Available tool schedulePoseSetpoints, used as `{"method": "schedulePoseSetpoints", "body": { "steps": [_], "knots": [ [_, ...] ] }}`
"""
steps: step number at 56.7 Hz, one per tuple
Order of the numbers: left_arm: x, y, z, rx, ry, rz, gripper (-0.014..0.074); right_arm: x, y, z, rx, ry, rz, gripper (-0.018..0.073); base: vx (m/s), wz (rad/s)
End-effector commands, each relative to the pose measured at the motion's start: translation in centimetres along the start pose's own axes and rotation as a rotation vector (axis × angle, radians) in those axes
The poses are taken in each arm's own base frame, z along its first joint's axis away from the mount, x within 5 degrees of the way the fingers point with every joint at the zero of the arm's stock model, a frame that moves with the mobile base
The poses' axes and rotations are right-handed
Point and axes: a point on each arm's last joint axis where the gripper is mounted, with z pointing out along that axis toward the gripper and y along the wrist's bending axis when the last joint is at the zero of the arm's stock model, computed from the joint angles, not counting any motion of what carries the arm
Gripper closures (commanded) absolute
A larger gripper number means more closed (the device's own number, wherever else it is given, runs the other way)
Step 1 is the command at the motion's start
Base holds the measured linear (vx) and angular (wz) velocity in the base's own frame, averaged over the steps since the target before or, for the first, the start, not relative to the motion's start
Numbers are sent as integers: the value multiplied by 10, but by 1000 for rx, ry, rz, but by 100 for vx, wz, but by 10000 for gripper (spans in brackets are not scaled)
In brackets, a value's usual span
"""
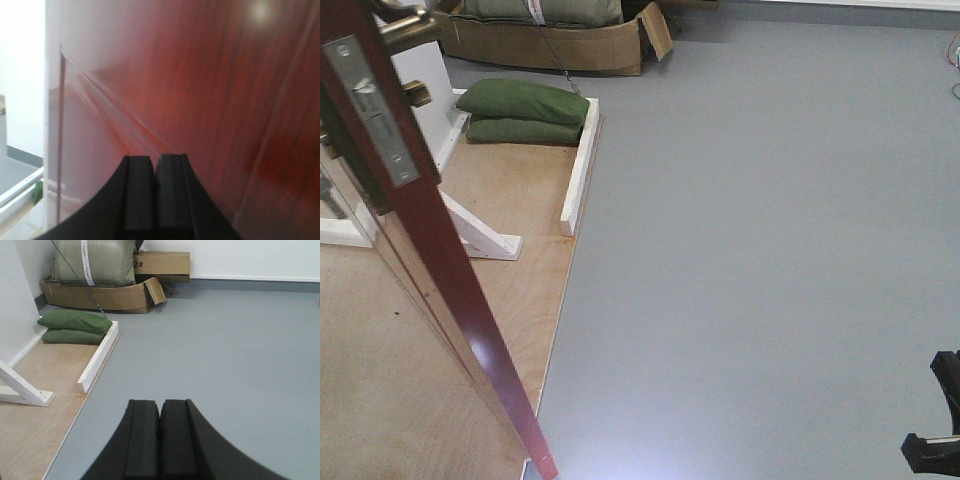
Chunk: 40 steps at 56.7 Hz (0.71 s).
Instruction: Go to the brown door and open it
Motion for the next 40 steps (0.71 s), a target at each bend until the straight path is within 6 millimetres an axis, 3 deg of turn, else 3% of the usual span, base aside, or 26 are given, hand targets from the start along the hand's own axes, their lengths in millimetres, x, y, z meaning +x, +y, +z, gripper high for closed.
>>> {"method": "schedulePoseSetpoints", "body": {
  "steps": [1,25,40],
  "knots": [
    [-12,-17,-6,111,-75,6,561,-6,0,0,5,-78,-10,559,0,0],
    [6,-56,9,319,-79,9,561,-6,0,0,5,-78,-10,559,0,0],
    [15,-68,18,404,-89,-13,561,-6,0,0,5,-78,-10,559,0,0]
  ]
}}
